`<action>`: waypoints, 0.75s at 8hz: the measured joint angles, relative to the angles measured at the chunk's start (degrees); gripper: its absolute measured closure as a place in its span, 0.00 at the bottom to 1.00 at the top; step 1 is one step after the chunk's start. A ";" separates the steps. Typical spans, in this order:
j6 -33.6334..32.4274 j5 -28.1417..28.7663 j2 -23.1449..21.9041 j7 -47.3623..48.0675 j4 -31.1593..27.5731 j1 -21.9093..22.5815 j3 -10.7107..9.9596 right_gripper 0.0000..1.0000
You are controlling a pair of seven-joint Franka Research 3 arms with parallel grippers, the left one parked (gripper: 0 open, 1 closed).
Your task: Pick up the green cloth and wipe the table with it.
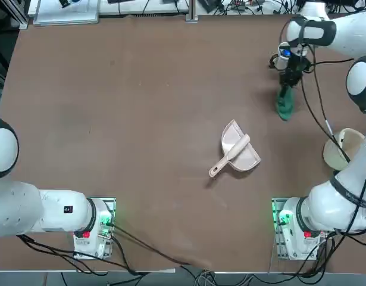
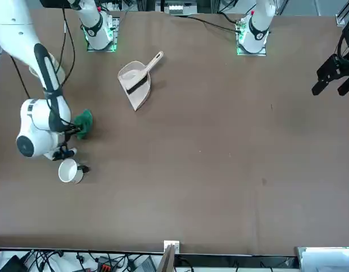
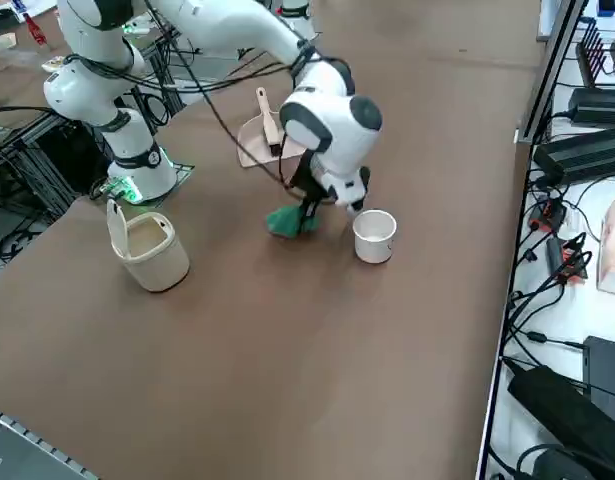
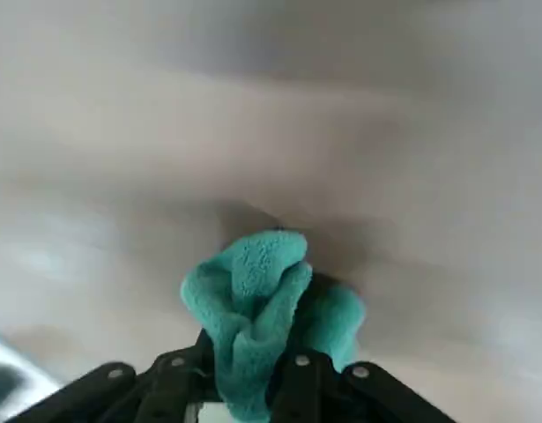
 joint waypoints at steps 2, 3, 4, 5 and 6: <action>0.40 4.41 -0.28 10.39 1.32 3.41 4.05 0.89; 0.49 5.43 -0.33 15.58 2.73 5.76 4.62 0.89; 0.58 5.93 -0.38 20.02 4.47 8.19 4.76 0.89; 0.62 6.00 -0.46 23.53 6.26 10.16 4.80 0.89; 0.72 6.05 -0.53 26.64 7.94 11.86 4.83 0.89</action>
